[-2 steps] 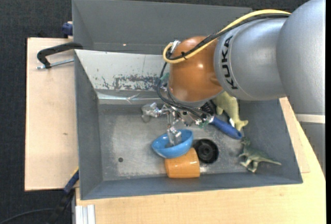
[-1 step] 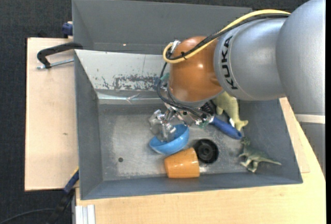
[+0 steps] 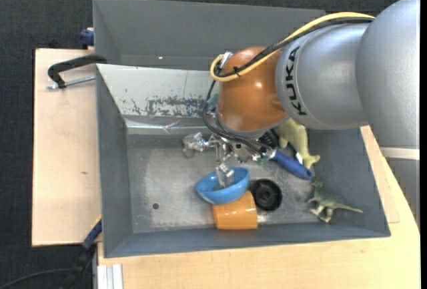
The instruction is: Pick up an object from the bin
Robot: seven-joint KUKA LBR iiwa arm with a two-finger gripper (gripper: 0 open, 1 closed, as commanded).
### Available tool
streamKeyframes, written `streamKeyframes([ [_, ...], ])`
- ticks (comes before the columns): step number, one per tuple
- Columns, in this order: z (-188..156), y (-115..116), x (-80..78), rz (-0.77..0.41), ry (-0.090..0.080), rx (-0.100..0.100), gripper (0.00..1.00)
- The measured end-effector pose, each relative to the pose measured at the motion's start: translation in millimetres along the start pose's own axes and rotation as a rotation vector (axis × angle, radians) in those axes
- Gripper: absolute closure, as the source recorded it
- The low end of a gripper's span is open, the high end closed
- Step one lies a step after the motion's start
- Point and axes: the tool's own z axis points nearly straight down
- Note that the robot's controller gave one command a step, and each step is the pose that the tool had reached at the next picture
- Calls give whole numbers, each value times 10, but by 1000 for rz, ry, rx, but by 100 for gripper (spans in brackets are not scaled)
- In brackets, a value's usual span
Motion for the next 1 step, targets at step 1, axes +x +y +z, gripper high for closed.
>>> streamKeyframes([
  [1,1,0,2,0,1,0,100],
])
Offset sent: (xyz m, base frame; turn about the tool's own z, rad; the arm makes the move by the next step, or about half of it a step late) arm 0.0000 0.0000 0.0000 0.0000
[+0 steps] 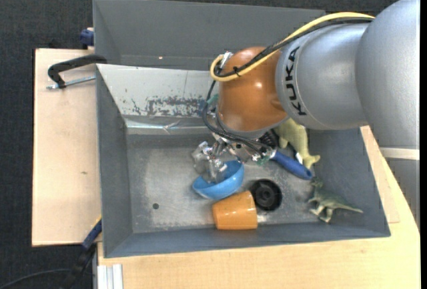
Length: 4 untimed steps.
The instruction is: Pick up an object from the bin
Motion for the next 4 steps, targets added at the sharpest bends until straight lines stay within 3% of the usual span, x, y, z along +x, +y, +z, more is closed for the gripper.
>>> streamKeyframes([
  [1,-1,0,-1,0,0,0,0],
  [2,0,0,1,0,0,0,100],
  [3,0,0,-1,0,0,0,0],
  [4,-654,-184,-292,-377,-5,5,0],
])
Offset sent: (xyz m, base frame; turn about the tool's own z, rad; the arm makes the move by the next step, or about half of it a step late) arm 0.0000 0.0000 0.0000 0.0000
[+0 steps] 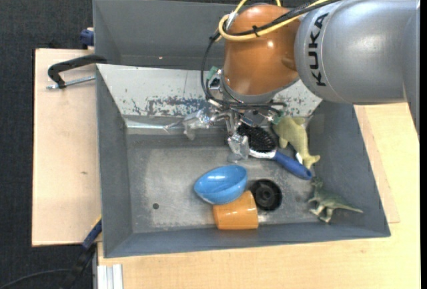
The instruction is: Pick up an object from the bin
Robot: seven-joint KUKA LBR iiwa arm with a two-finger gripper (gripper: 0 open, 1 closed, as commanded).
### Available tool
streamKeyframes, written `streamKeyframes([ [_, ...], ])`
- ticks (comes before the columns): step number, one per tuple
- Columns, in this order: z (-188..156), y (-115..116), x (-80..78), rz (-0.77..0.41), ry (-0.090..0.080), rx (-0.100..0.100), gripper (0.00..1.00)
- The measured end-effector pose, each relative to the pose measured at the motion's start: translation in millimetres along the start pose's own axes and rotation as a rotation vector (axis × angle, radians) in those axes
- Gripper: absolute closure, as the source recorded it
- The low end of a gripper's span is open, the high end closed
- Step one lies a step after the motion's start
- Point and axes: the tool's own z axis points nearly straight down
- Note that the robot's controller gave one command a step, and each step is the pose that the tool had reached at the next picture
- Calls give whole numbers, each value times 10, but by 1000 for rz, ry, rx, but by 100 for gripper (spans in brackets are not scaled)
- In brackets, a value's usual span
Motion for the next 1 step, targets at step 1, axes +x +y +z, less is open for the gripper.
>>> streamKeyframes([
  [1,597,158,614,-440,9,-12,0],
])
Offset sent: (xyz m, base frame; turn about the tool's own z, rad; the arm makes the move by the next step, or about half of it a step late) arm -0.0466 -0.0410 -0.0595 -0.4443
